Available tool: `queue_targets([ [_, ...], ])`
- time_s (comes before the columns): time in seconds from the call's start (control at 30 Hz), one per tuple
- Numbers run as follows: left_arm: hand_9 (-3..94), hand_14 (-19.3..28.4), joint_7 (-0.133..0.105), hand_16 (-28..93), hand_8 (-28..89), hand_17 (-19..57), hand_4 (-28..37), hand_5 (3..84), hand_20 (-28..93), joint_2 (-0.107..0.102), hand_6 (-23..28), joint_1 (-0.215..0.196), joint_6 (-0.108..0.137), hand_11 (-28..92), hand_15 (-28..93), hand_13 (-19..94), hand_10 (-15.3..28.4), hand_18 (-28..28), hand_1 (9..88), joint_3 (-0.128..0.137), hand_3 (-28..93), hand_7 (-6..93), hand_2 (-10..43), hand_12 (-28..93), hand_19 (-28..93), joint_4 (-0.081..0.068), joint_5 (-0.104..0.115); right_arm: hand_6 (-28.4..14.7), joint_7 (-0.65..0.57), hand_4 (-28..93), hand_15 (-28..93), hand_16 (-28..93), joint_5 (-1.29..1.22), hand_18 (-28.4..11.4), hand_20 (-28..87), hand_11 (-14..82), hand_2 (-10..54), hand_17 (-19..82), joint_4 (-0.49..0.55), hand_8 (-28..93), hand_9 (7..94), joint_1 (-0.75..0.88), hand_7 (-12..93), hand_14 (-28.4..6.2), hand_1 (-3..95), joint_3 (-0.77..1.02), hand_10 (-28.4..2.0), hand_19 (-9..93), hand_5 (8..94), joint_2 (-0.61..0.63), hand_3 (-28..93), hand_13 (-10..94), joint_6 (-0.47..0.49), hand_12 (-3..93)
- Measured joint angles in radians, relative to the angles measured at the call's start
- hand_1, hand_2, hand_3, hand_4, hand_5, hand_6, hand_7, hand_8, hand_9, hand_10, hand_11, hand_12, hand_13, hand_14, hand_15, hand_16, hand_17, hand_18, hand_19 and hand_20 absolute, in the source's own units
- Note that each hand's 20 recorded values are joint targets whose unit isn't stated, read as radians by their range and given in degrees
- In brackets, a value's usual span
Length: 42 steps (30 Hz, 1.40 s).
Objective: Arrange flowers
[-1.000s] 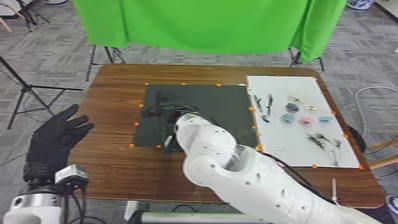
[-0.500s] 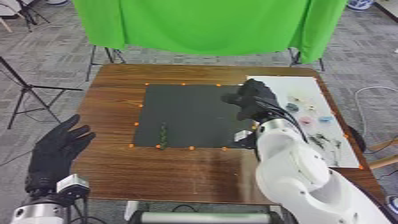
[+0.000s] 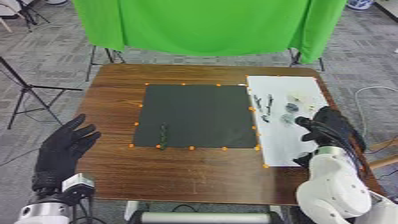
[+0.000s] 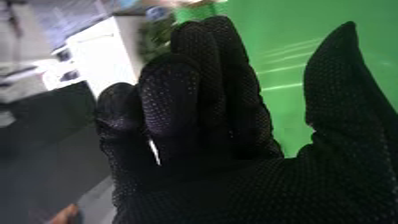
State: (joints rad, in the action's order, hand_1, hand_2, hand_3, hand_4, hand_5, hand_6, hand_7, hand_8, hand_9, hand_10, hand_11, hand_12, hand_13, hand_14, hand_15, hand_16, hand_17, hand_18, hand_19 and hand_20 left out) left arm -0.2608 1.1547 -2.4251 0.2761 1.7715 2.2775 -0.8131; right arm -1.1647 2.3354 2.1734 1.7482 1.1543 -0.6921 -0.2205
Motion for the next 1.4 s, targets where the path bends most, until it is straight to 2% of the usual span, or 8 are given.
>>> queue_targets([
  [0.23,38.6,26.5,-0.001,-9,-10,-8.1,-22.7,40.1,3,-0.003,10.0,0.000,0.000,30,55,29,20.0,23.9,23.3,-0.006,82,15.9,4.9,11,59,0.000,0.000,-11.2,-0.026,-25,86,13,0.020,-24.3,55,59.7,-2.9,36,-0.006,-13,60.2,0.106,25,-13.8,26.8,0.080,-21.0,93,62.0,0.034,86,64,0.032,18.9],
  [0.5,38.7,26.6,-0.002,-9,-10,-8.1,-22.6,40.2,3,-0.007,10.1,0.000,0.000,30,55,29,20.0,23.9,23.3,-0.012,82,15.8,4.8,11,59,0.000,0.000,-11.7,-0.022,-26,87,12,0.006,-24.6,54,60.2,-5.1,35,0.006,-13,59.5,0.234,23,-13.9,29.1,0.226,-21.3,93,61.9,0.034,86,63,0.125,18.2],
  [0.77,38.7,26.4,-0.001,-9,-10,-8.1,-22.6,40.2,3,-0.007,10.1,0.000,0.000,30,55,29,19.9,23.9,23.4,-0.013,82,15.9,4.8,11,59,0.000,0.000,-13.1,-0.022,-26,87,11,-0.035,-24.5,53,60.1,-5.9,34,-0.015,-11,58.2,0.267,20,-13.9,30.3,0.241,-22.0,93,62.4,0.027,86,62,0.163,16.6],
  [1.13,38.7,26.5,0.002,-9,-10,-8.1,-22.6,40.3,3,-0.007,10.1,0.002,0.000,31,55,29,19.9,23.9,23.5,-0.016,82,16.0,4.7,11,59,0.000,0.000,-15.2,-0.026,-26,88,9,-0.065,-24.3,52,60.1,-5.2,34,-0.078,-9,57.4,0.246,15,-13.9,32.1,0.213,-22.9,93,64.3,0.026,86,62,0.159,14.3],
  [1.4,38.7,26.5,0.011,-9,-10,-8.2,-22.6,40.2,3,0.002,10.1,0.009,-0.001,30,55,29,19.9,24.0,23.5,-0.020,82,15.9,4.7,11,59,-0.002,-0.002,-13.2,-0.033,-26,88,8,-0.060,-24.2,52,60.9,-5.5,35,-0.143,-10,59.0,0.165,19,-13.9,32.7,0.113,-22.3,93,64.7,0.049,86,63,0.092,14.7],
])
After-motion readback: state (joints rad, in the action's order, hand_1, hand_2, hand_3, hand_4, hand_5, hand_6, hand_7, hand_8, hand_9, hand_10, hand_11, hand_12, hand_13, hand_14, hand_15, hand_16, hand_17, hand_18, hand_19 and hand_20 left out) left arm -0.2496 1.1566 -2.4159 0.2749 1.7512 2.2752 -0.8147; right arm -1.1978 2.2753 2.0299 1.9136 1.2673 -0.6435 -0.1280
